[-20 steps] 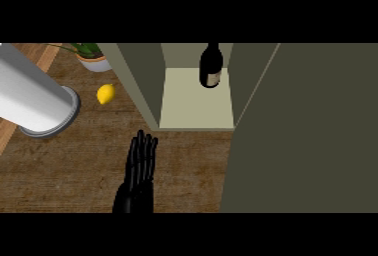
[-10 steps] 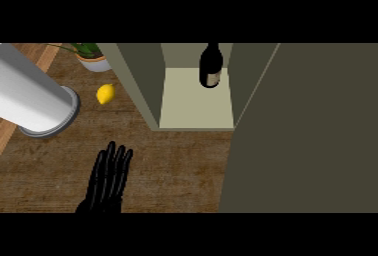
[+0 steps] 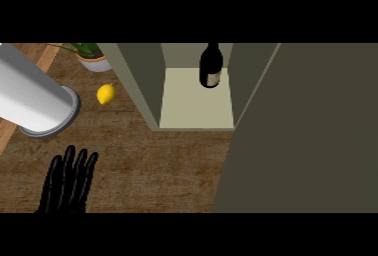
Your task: Pick up the wine, place it into the cabinet and close the cabinet
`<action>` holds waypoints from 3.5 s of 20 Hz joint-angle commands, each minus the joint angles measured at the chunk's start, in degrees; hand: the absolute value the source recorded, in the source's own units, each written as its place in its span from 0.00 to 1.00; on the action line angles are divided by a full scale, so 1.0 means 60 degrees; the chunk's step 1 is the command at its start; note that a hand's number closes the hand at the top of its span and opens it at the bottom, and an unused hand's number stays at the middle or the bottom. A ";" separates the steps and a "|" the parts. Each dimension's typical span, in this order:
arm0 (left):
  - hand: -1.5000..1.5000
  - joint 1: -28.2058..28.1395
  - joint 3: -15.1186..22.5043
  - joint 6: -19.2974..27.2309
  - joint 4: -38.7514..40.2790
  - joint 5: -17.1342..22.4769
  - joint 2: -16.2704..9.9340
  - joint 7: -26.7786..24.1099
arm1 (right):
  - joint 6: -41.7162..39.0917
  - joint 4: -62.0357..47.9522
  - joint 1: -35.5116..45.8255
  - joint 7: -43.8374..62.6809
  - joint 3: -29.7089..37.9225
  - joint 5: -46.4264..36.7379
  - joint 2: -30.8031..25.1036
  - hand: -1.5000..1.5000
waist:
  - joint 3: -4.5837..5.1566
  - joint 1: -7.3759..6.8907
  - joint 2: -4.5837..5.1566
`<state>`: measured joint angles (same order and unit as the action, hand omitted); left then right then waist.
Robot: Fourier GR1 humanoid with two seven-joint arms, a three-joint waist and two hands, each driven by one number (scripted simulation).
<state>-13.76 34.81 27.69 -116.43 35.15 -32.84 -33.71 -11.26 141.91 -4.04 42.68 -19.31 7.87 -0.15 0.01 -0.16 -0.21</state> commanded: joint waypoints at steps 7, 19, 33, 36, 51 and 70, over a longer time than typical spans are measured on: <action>0.00 -0.0486 -0.2320 -0.0781 -0.0819 0.1333 -0.0929 0.0520 | -0.0374 0.1168 -0.0572 0.0343 -0.2868 -0.0109 -0.0061 1.00 | 0.0000 0.0030 -0.0023; 0.00 -0.1769 -0.4158 -0.2883 -0.0419 0.2259 -0.1603 0.0344 | 0.2642 -0.0330 0.1102 -0.0167 -0.5959 -0.1968 0.0012 1.00 | 0.0017 -0.0079 -0.0042; 0.00 -0.0882 -0.5572 -0.4300 0.0772 0.3547 -0.2074 0.1372 | 0.5481 -0.1558 0.4343 0.0226 -0.6101 -0.2940 -0.0037 1.00 | 0.0031 -0.0122 0.0003; 0.00 -0.0956 -0.4665 -0.4073 0.0539 0.2781 -0.1528 0.1115 | 0.5925 -0.2104 0.5227 0.0283 -0.5927 -0.2915 -0.0051 1.00 | 0.0038 -0.0172 0.0008; 0.00 -0.0079 -0.4599 -0.3468 0.0305 0.2751 -0.1140 0.1910 | 0.7014 -0.6063 0.9861 -0.0600 -0.3056 0.0411 -0.0007 1.00 | 0.0018 -0.0446 0.0116; 0.00 0.0095 -0.5000 -0.3814 0.0903 0.2127 -0.0382 0.2085 | 0.4482 -1.3318 1.2379 -0.4318 0.0023 0.0829 -0.0146 1.00 | 0.0006 -0.0235 0.0117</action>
<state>-13.06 4.33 5.57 -111.37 49.23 -36.01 -21.02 19.50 71.26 70.65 22.53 -23.66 11.86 0.01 0.13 -1.50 -0.23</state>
